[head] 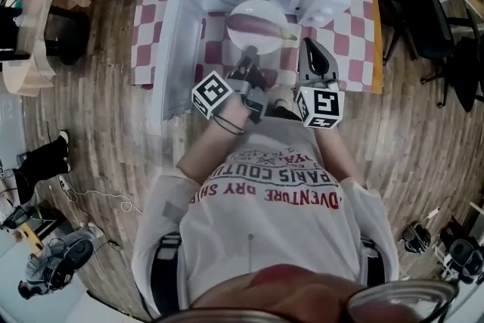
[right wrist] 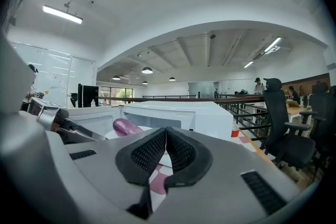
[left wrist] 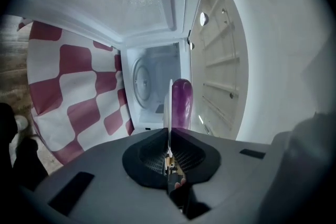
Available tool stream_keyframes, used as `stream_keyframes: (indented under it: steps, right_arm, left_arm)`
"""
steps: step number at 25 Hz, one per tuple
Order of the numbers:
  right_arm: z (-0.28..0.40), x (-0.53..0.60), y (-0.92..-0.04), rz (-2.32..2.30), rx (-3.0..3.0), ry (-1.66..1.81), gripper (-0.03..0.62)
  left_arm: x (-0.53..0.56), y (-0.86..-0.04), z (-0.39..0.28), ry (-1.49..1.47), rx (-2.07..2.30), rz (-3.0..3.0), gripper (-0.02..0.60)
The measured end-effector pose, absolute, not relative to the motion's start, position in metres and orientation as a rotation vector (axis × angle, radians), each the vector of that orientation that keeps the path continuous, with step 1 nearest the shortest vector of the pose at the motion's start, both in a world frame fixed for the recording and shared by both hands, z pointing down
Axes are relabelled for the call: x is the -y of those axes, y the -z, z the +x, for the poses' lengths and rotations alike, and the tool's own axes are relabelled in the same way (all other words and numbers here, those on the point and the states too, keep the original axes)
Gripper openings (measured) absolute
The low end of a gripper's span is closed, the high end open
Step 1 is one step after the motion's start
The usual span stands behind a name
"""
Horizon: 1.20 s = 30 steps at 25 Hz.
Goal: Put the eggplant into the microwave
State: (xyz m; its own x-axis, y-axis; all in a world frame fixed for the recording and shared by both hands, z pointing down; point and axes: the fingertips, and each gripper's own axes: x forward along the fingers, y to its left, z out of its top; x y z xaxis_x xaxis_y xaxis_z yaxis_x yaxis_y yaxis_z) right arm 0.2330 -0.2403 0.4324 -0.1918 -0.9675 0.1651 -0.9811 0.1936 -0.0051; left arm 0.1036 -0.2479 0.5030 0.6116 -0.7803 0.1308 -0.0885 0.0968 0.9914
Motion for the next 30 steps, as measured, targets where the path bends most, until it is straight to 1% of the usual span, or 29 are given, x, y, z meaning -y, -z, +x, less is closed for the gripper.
stream_keyframes:
  steps: [12, 24, 30]
  right_arm:
    - [0.229, 0.316, -0.448, 1.67, 2.467, -0.192, 0.026]
    - [0.211, 0.357, -0.485, 1.522, 2.515, -0.228, 0.026]
    - [0.209, 0.357, -0.5, 1.476, 2.505, -0.251, 0.026]
  left_arm:
    - [0.308, -0.53, 0.101, 0.71, 0.951, 1.259, 0.034]
    - [0.358, -0.581, 0.095, 0.677, 1.049, 1.212, 0.034]
    - [0.376, -0.609, 0.095, 0.655, 1.082, 1.192, 0.034]
